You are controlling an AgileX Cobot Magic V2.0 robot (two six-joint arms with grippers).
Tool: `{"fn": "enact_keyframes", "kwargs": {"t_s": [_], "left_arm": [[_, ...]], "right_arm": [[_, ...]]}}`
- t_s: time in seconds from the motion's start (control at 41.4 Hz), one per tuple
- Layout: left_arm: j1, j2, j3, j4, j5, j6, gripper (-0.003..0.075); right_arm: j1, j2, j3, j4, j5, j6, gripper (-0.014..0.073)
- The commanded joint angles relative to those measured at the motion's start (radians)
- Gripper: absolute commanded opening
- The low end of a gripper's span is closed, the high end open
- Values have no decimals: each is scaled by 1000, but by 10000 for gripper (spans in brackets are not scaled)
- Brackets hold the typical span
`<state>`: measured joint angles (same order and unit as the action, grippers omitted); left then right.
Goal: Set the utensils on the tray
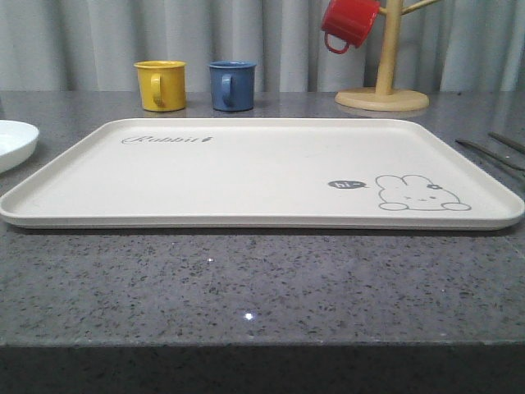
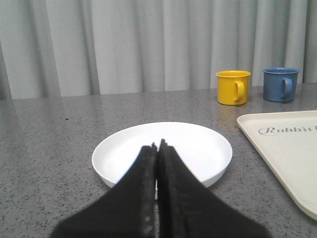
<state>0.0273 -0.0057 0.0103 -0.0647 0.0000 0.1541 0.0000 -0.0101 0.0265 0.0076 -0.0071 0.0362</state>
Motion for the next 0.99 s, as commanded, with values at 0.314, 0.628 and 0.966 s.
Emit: {"fn": "enact_keyframes", "kwargs": {"t_s": [0.314, 0.628, 0.966], "left_arm": [[-7, -22, -4, -10, -80, -1, -18], [-7, -22, -4, -10, -80, -1, -18], [-7, -22, -48, -10, -88, -1, -18]], "right_arm": [[1, -17, 0, 2, -85, -7, -71], [1, -17, 0, 2, -86, -7, -71], [1, -16, -86, 48, -21, -1, -71]]}}
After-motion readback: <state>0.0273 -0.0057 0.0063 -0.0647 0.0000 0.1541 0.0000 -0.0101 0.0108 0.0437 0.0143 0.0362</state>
